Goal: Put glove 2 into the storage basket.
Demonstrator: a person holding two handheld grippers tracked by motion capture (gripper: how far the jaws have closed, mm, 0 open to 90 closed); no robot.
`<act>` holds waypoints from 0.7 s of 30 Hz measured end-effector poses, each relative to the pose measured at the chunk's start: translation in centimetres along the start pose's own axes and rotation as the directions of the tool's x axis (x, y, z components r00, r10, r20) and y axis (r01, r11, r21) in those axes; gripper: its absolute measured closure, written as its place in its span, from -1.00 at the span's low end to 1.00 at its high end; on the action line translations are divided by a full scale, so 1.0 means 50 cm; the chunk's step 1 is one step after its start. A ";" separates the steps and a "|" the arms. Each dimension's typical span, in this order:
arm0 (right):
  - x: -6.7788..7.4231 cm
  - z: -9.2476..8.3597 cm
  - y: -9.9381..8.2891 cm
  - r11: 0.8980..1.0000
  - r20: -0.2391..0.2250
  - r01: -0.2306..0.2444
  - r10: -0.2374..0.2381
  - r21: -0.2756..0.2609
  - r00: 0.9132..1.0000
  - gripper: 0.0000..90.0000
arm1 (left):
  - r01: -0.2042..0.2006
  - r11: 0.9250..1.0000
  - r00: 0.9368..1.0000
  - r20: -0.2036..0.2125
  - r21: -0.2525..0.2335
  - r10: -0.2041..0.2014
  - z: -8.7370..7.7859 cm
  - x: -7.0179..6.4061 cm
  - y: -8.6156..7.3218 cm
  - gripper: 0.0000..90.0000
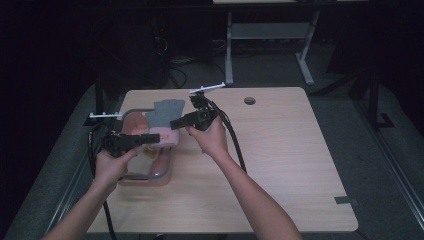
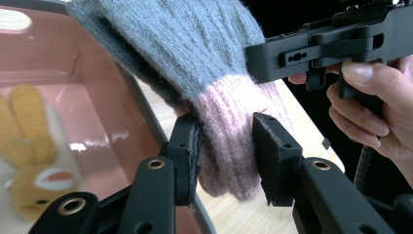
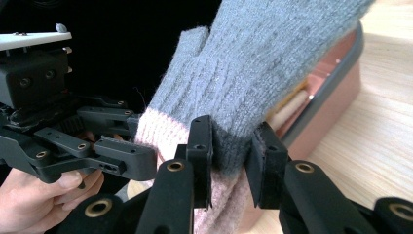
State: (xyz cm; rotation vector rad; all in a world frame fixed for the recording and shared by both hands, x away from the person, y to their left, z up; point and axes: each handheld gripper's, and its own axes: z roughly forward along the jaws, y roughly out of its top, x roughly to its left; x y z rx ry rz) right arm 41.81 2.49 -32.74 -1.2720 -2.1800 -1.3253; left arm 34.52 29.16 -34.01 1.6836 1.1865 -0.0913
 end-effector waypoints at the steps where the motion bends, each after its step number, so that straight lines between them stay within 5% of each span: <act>1: 0.002 0.003 0.001 1.000 -0.004 -0.004 0.004 0.000 1.000 0.63 | 0.000 1.000 1.000 -0.003 0.003 0.000 -0.004 0.003 0.000 0.40; 21: 0.020 0.079 0.002 1.000 -0.041 -0.020 0.020 0.017 0.999 0.63 | 0.031 1.000 0.999 -0.043 0.005 -0.031 -0.051 0.054 -0.019 0.40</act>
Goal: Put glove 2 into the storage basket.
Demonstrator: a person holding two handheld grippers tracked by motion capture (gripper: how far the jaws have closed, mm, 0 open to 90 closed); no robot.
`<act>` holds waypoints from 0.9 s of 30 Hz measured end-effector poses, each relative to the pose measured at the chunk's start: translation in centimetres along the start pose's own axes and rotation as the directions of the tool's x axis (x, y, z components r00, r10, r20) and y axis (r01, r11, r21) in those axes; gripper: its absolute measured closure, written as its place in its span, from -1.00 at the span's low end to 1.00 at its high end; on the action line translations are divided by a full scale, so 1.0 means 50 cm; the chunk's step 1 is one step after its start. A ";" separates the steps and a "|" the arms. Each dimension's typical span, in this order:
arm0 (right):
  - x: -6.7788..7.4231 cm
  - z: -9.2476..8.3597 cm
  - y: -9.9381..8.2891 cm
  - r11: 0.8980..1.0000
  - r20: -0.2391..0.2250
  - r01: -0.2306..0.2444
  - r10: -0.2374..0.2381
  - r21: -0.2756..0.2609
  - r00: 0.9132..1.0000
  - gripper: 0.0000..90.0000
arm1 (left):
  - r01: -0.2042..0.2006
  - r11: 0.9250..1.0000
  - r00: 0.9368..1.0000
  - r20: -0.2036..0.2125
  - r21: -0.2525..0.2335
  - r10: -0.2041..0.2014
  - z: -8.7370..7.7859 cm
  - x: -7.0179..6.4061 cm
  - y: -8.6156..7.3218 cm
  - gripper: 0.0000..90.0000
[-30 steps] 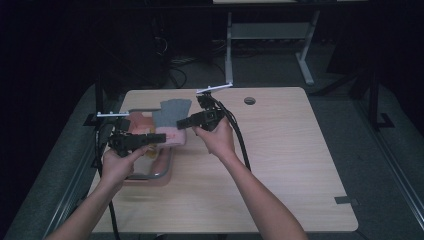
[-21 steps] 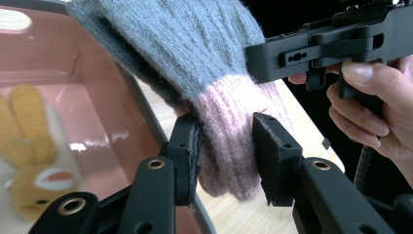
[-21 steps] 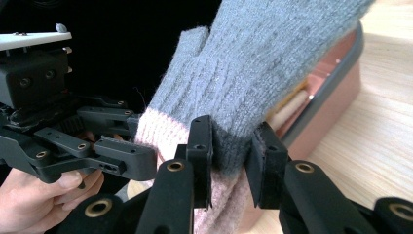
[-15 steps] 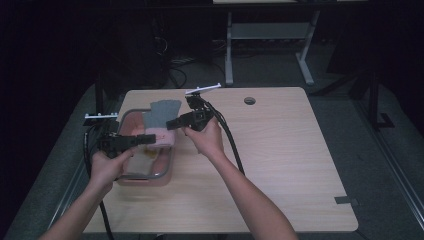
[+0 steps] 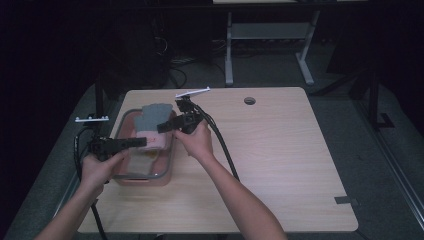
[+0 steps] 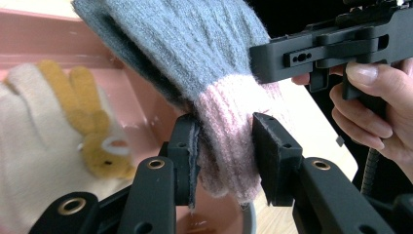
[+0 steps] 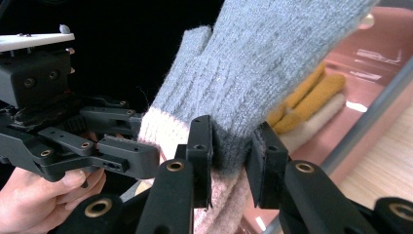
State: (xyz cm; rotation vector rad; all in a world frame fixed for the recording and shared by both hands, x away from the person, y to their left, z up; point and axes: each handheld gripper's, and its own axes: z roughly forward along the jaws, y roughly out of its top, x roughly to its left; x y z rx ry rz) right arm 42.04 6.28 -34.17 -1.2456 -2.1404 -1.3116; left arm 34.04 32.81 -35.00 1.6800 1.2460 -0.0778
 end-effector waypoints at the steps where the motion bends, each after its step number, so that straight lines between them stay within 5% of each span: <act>1: 0.001 0.006 0.000 1.000 -0.001 -0.002 0.002 0.003 1.000 0.63 | 0.000 1.000 1.000 -0.004 0.002 0.000 -0.002 0.003 -0.001 0.40; 11: -0.002 0.052 -0.002 1.000 -0.014 -0.013 0.013 0.023 1.000 0.63 | 0.039 0.999 0.999 -0.032 -0.010 -0.040 -0.015 0.032 -0.022 0.40; 27: -0.011 0.123 -0.017 0.995 -0.003 -0.016 0.016 0.103 1.000 0.63 | 0.072 0.995 0.994 -0.084 0.062 -0.067 -0.017 0.080 -0.057 0.40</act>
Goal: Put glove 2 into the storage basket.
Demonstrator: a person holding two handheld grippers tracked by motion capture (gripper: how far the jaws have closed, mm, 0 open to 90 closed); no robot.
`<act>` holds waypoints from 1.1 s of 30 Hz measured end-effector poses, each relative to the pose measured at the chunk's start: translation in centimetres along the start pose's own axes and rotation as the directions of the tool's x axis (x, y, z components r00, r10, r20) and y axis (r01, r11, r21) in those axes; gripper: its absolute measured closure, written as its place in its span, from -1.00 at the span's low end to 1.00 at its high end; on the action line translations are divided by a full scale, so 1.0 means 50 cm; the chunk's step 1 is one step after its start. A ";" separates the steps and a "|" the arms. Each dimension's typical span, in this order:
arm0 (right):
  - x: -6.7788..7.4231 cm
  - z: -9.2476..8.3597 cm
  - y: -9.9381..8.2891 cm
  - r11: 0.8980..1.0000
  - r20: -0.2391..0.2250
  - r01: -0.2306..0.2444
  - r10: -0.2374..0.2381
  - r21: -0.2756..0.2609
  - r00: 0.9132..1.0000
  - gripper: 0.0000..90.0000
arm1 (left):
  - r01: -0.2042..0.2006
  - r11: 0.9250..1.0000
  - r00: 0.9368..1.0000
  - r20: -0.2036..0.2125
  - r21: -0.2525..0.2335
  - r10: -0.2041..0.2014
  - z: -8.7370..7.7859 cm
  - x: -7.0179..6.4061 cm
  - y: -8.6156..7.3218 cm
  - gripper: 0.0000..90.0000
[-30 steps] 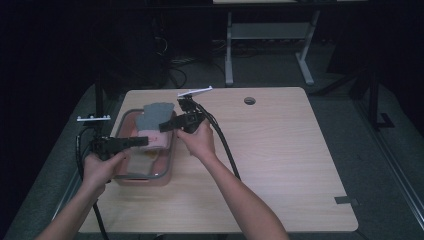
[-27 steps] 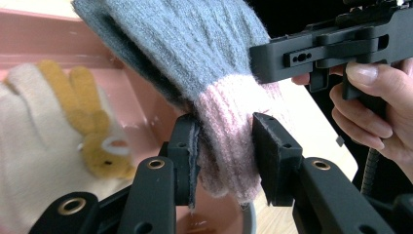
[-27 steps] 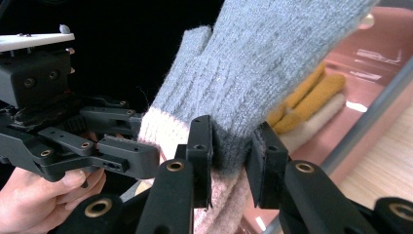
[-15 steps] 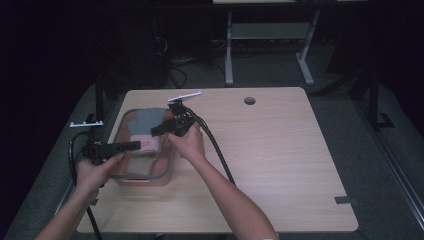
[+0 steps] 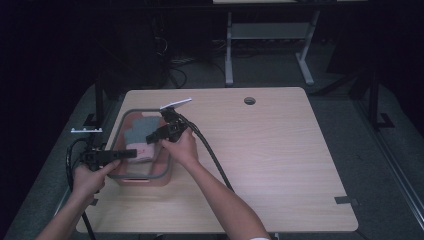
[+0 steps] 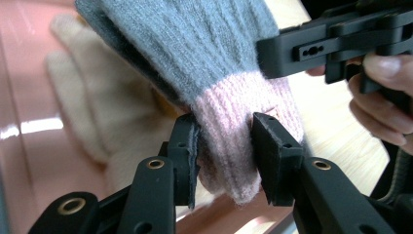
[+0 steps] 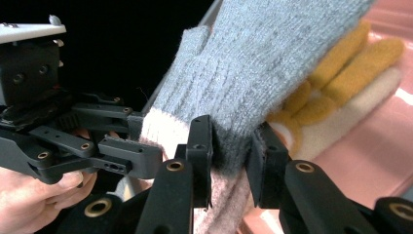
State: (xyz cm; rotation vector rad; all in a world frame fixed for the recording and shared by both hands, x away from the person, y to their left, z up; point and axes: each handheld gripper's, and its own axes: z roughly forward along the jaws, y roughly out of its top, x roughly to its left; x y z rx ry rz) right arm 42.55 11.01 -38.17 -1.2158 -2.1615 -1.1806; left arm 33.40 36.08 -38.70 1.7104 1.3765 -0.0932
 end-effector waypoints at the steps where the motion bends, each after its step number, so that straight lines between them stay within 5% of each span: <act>1: 0.000 0.004 -0.001 1.000 0.003 -0.001 0.001 0.004 1.000 0.62 | 0.002 1.000 1.000 -0.006 0.005 -0.002 0.001 0.003 -0.003 0.40; 10: -0.005 0.037 -0.005 0.999 0.022 -0.006 0.005 0.048 1.000 0.61 | -0.001 0.999 0.997 -0.077 0.053 0.005 0.008 0.016 -0.015 0.38; 15: -0.003 0.055 -0.006 0.998 0.056 0.006 -0.009 0.067 0.998 0.60 | -0.026 0.996 0.988 -0.147 0.084 0.038 0.013 0.010 -0.015 0.37; 33: 0.003 0.037 -0.002 0.998 0.096 0.043 -0.048 0.050 0.994 0.38 | -0.068 0.996 0.975 -0.209 0.057 0.078 -0.001 -0.006 -0.003 0.14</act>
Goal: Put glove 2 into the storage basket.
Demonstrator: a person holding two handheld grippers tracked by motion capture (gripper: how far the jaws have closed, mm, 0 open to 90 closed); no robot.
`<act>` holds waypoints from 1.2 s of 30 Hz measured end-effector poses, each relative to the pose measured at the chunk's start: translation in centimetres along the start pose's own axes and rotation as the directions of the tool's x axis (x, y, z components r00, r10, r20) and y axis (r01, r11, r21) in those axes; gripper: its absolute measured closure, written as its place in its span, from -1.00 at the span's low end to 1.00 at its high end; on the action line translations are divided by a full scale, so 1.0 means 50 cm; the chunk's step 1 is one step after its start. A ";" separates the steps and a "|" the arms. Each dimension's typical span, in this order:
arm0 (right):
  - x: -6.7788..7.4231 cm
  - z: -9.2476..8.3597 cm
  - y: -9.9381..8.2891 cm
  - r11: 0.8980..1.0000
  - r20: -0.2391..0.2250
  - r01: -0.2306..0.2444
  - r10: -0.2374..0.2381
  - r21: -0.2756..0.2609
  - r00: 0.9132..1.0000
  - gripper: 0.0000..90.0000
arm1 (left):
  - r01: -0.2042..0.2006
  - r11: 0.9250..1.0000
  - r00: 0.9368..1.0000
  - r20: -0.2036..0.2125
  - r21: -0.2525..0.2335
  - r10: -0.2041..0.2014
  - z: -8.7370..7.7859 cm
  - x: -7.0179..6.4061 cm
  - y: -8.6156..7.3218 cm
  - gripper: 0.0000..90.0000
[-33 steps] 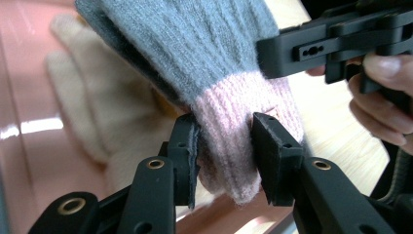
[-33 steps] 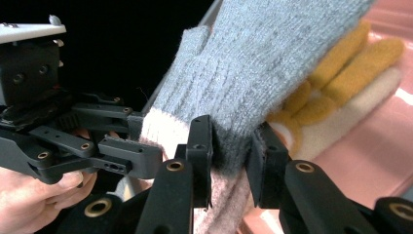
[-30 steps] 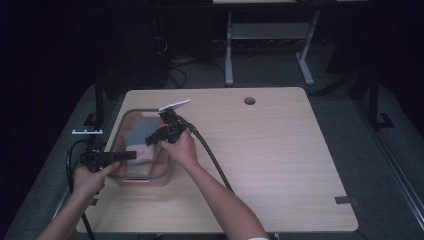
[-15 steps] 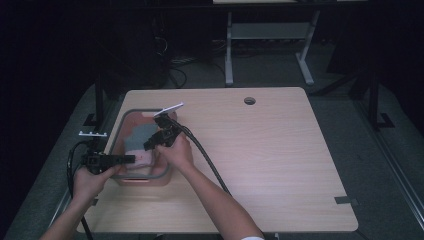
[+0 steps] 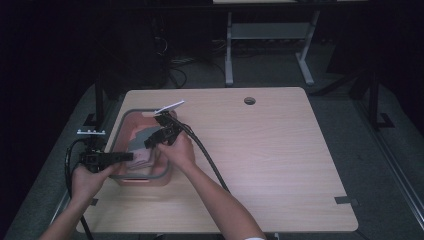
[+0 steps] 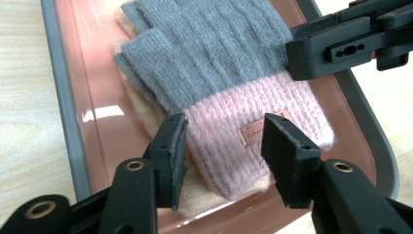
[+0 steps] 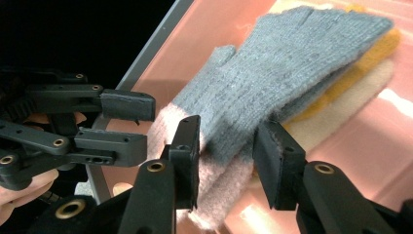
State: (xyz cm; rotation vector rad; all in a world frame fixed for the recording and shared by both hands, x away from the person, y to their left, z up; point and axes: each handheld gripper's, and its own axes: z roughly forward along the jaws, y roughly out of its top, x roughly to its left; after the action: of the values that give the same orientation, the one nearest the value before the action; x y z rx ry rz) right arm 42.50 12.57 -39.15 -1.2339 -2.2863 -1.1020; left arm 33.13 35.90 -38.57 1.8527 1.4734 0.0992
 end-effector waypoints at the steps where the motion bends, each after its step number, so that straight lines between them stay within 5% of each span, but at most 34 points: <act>1: 0.000 -0.002 0.000 1.000 -0.004 -0.003 0.003 -0.004 1.000 0.37 | -0.006 1.000 1.000 -0.002 0.001 0.006 -0.002 0.000 0.001 0.13; 19: -0.008 -0.071 -0.002 0.997 -0.030 -0.018 0.016 -0.072 0.999 0.27 | -0.012 0.995 0.998 0.066 -0.103 0.019 -0.038 -0.025 0.030 0.10; 36: -0.035 -0.165 -0.015 0.990 -0.032 -0.009 0.005 -0.142 0.999 0.17 | -0.046 0.992 0.987 0.145 -0.114 0.063 -0.015 -0.070 0.057 -0.05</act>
State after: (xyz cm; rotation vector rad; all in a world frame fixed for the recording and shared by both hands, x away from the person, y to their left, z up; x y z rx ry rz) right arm 42.25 5.09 -35.15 -1.2665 -2.2113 -1.2922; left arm 33.86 33.08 -35.03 1.7719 1.2903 0.0665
